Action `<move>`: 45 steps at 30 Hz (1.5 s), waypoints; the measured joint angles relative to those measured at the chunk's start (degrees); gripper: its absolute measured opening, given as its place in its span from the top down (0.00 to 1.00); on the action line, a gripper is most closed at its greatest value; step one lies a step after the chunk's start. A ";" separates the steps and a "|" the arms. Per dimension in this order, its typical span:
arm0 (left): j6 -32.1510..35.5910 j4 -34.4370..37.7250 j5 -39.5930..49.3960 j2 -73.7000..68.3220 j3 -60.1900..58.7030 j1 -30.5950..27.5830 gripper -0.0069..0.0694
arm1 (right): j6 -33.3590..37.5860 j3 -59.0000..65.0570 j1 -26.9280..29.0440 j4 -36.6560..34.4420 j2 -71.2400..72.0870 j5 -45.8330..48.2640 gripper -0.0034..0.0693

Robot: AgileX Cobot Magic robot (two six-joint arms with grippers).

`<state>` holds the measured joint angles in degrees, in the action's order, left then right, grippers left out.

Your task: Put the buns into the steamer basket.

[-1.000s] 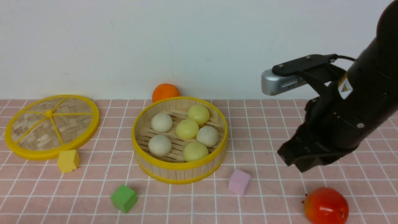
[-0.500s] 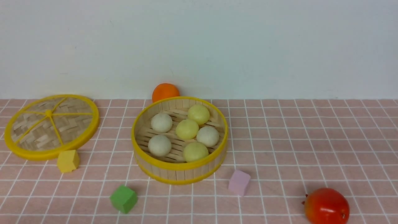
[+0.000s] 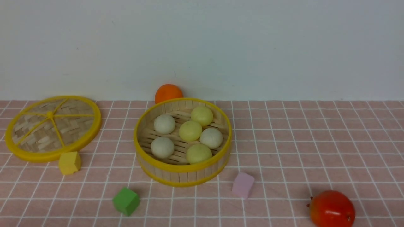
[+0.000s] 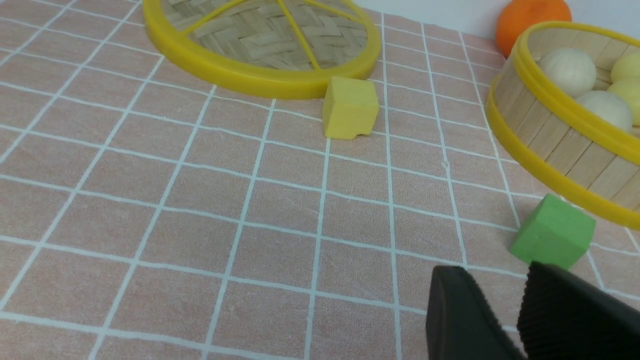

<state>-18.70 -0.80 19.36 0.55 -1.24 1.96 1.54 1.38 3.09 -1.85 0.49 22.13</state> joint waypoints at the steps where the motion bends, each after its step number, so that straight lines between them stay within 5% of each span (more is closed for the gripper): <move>1: 0.00 0.00 0.00 0.00 0.00 0.00 0.59 | 1.80 -0.06 0.00 1.07 0.18 0.80 0.92; 45: 0.00 0.05 0.00 0.00 0.00 0.00 0.59 | 4.38 -0.12 0.00 -2.22 0.24 0.87 0.86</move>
<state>-18.70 -0.74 19.36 0.55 -1.24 1.96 5.92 1.27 3.09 -4.07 0.72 23.00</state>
